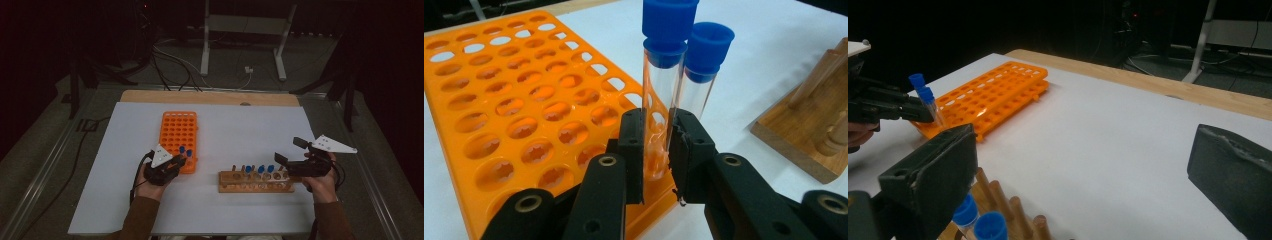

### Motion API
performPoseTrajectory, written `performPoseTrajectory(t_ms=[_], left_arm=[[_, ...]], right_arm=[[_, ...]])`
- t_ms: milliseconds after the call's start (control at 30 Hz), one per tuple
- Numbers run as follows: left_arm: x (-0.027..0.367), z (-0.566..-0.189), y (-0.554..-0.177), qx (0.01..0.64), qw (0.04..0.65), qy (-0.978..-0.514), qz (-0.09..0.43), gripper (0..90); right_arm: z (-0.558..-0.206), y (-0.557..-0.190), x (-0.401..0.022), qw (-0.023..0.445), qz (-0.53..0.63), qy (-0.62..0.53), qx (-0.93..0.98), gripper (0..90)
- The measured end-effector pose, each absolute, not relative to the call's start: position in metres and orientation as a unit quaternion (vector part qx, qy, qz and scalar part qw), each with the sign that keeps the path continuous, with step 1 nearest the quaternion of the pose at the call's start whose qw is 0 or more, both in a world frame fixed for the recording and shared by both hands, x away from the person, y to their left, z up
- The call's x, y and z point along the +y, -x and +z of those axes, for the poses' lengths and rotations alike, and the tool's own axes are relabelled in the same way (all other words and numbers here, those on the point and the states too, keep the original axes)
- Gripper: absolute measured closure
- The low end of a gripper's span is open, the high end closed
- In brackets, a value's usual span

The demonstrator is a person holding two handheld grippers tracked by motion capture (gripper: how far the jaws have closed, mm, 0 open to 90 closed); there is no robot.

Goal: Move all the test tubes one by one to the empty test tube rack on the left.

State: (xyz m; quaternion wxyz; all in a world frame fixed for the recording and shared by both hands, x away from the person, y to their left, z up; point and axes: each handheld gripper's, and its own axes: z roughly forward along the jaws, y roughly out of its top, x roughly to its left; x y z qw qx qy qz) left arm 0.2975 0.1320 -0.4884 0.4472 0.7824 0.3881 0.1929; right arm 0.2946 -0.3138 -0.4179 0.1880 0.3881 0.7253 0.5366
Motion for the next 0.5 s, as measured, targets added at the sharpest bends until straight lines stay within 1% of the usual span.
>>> performPoseTrajectory(t_ms=[500], left_arm=[[0.1263,-0.4916,-0.2961,0.393,0.419,-0.795,0.193,77.7]], right_arm=[[-0.4205,-0.2948,-0.3114,0.184,0.534,-0.386,0.729,0.0]])
